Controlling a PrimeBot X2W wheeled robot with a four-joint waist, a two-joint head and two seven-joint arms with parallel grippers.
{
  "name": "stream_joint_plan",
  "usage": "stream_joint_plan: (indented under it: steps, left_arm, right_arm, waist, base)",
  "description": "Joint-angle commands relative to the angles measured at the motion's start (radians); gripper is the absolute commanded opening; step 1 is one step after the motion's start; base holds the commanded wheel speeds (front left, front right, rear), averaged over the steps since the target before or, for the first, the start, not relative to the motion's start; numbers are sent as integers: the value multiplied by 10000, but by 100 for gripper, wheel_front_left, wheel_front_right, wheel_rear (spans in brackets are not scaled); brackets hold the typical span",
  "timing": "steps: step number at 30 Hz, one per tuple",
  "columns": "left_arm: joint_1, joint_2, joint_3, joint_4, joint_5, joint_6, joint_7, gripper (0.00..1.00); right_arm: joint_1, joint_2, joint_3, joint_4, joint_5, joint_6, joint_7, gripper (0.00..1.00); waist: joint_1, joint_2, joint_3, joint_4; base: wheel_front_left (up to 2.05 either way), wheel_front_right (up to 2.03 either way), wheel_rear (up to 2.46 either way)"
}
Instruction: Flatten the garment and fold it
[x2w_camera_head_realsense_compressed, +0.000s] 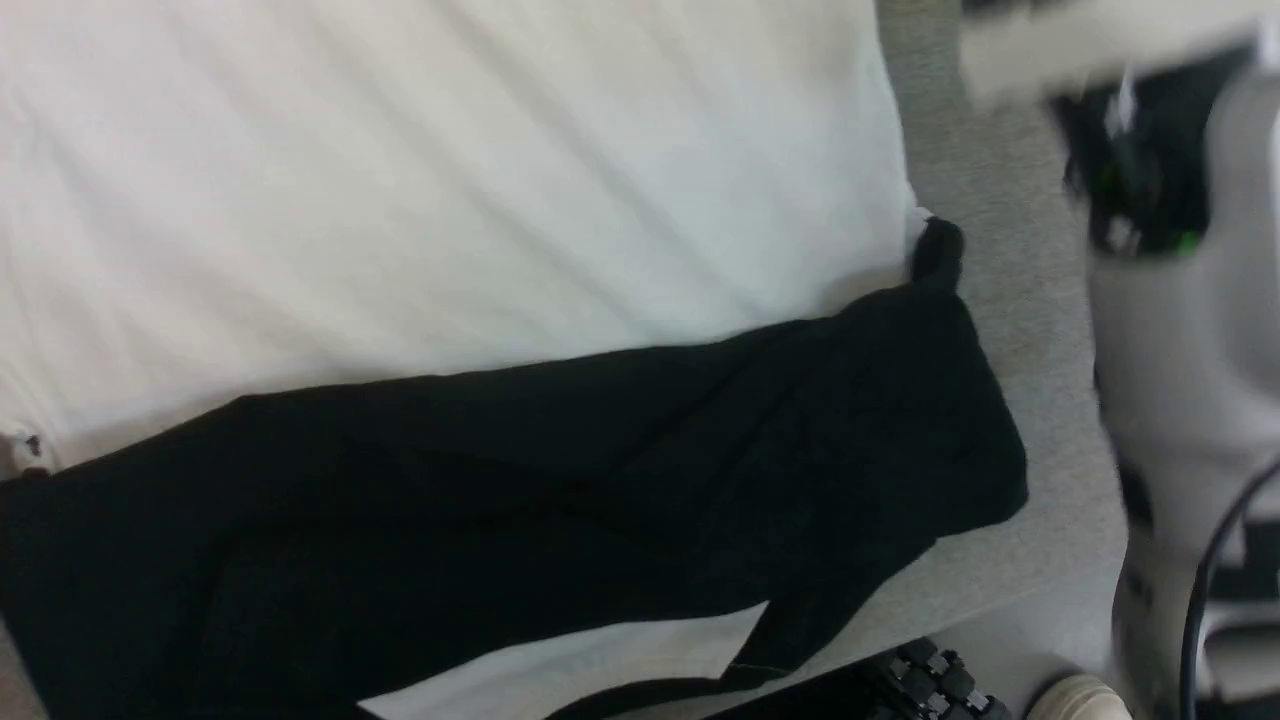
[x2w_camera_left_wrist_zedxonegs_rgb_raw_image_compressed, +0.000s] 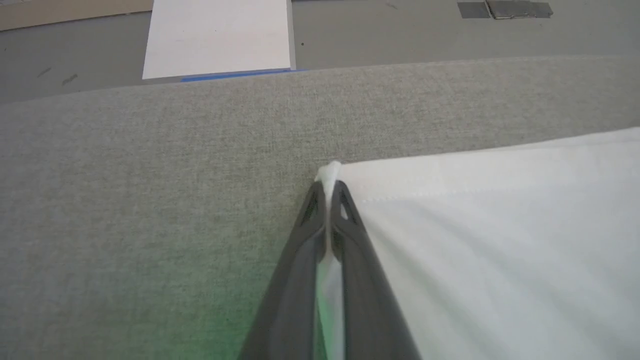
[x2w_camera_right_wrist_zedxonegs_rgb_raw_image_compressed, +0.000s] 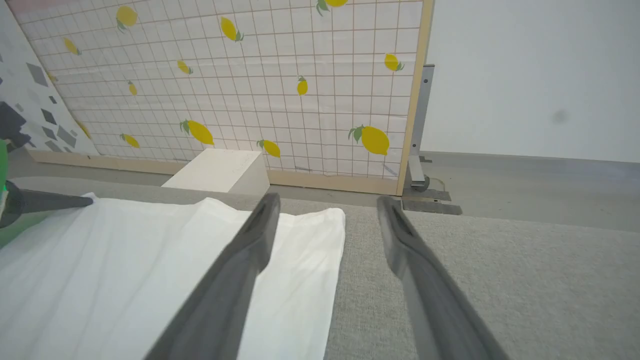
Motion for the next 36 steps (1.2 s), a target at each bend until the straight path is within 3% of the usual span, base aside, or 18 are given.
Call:
stream_joint_plan:
  steps: [1,6,9,13,19,20,22,23,27,36]
  left_arm:
    - [-52,-253,-155,140,-145,-109,-90,0]
    - [-260,-694,-517,132,-191,-454,-661,0]
    - [-340,-1025,-682,175,-276,-604,-1050,0]
    - [-429,-1364,-842,208,-429,-804,-1417,0]
    - [-597,-1580,-1046,318,-438,-1045,-1876,0]
    - [-687,-1646,-1087,454,-452,-1121,-2069,0]
    - [-737,-1656,-1106,591,-457,-1185,-2215,0]
    - [-760,-1652,-1109,649,-455,-1208,-2272,0]
    - [-940,-1610,-1101,876,-356,-1311,-2741,0]
    - [-1830,-1443,-1044,1422,674,-1105,-5093,0]
  right_arm:
    - [-837,12,-113,728,18,-15,475,100]
    - [-3088,12,-690,3481,363,-15,1902,100]
    - [-4051,12,-1141,4963,-130,-15,2679,100]
    - [-4945,6,-1817,6279,-1315,-15,3504,100]
    - [-5827,8,-2761,7279,-2695,-15,4555,100]
    - [-6099,9,-3013,7587,-3316,-15,5304,47]
    - [-6194,10,-2995,7662,-3763,-15,5811,19]
    - [-6210,10,-2970,7647,-3944,-15,5964,0]
    - [-6215,11,-3096,7219,-4475,-15,6011,0]
    - [-6149,12,-3839,6163,-5068,-15,4344,0]
  waist:
    - [-2,0,26,457]
    - [-2,0,49,1165]
    - [-2,0,67,1598]
    - [-2,0,219,2055]
    - [-2,0,500,2441]
    - [-2,0,570,2499]
    - [-2,0,574,2487]
    - [-2,0,573,2475]
    - [-2,0,546,2390]
    - [-2,0,454,2045]
  base:
    - [0,0,0]
    - [0,0,0]
    - [0,0,0]
    - [0,0,0]
    - [0,0,0]
    - [0,0,0]
    - [0,0,0]
    - [0,0,0]
    - [0,0,0]
    - [0,0,0]
